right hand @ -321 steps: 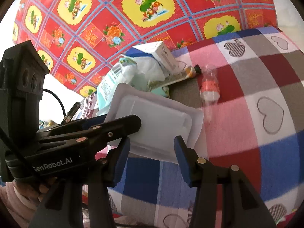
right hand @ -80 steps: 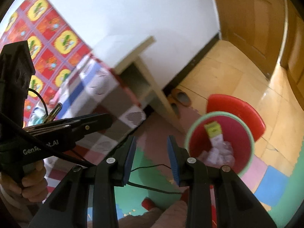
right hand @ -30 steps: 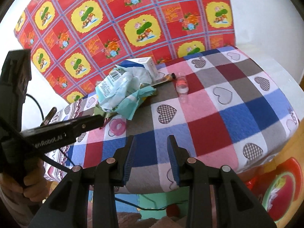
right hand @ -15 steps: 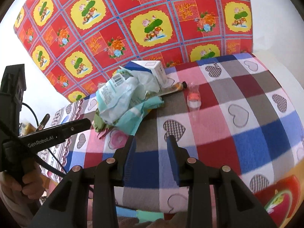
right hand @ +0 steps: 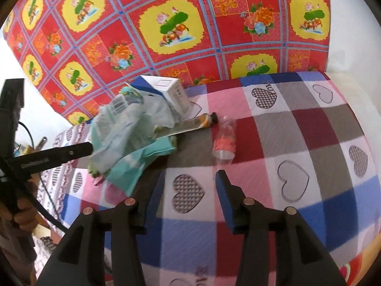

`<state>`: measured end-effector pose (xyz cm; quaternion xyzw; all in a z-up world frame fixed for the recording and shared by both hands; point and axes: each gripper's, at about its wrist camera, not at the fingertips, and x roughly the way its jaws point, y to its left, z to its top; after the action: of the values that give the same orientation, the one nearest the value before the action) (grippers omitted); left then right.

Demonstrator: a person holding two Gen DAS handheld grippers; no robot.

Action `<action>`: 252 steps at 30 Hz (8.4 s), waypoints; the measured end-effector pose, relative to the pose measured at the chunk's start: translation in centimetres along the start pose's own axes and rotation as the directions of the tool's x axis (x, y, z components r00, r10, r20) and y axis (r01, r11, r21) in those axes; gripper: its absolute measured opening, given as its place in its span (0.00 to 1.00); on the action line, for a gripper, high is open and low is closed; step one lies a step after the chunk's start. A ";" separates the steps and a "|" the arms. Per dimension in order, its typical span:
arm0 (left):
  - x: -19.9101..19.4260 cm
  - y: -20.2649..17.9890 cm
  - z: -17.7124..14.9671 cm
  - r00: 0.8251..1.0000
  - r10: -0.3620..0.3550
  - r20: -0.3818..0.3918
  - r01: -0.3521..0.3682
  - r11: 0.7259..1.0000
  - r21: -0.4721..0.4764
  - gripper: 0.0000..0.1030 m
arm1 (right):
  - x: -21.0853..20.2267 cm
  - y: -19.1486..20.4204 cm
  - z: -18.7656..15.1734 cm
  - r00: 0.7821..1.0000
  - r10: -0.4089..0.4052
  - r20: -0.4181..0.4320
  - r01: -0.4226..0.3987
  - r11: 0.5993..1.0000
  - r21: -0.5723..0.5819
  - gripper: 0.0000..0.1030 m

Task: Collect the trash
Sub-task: 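Grasp the blue face mask with the left gripper while the right grasps the clear bottle, then lift the blue mask and the clear bottle off the pile, then carry the mask in the left gripper and bottle in the right over the bucket, then open both grippers to drop the mask and bottle into the red bucket, then move both tools back over the trash pile on the bed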

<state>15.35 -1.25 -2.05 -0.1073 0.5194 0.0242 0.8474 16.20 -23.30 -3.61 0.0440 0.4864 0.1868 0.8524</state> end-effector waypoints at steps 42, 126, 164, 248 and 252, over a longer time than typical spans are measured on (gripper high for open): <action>4.7 -0.2 1.0 0.999 0.034 0.020 -0.033 0.997 -0.067 0.30 | 9.0 -1.5 2.5 0.986 -0.095 -0.139 0.086 0.994 -0.068 0.34; -1.8 -20.3 -14.4 0.930 -0.312 -0.196 0.368 0.798 0.478 0.30 | -14.0 -6.9 -19.7 0.968 -0.244 0.049 0.202 0.886 0.418 0.33; 5.6 -47.1 -37.7 0.834 -0.227 -0.502 0.548 0.444 0.709 0.30 | -22.7 -27.3 -40.7 0.910 -0.402 -0.099 0.343 0.598 0.725 0.33; 0.5 -42.8 -27.9 0.875 -0.311 -0.370 0.483 0.589 0.648 0.48 | -24.1 -22.7 -30.9 0.856 -0.516 -0.024 0.423 0.674 0.606 0.46; -0.6 -40.2 -25.5 0.885 -0.325 -0.334 0.466 0.626 0.625 0.48 | -23.6 -20.7 -29.0 0.862 -0.507 -0.002 0.415 0.704 0.576 0.46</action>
<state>-1.06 -45.68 -6.40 0.1021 0.5315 -0.3684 0.7559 -13.39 -54.12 -4.88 0.1819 0.4460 -0.1870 0.8562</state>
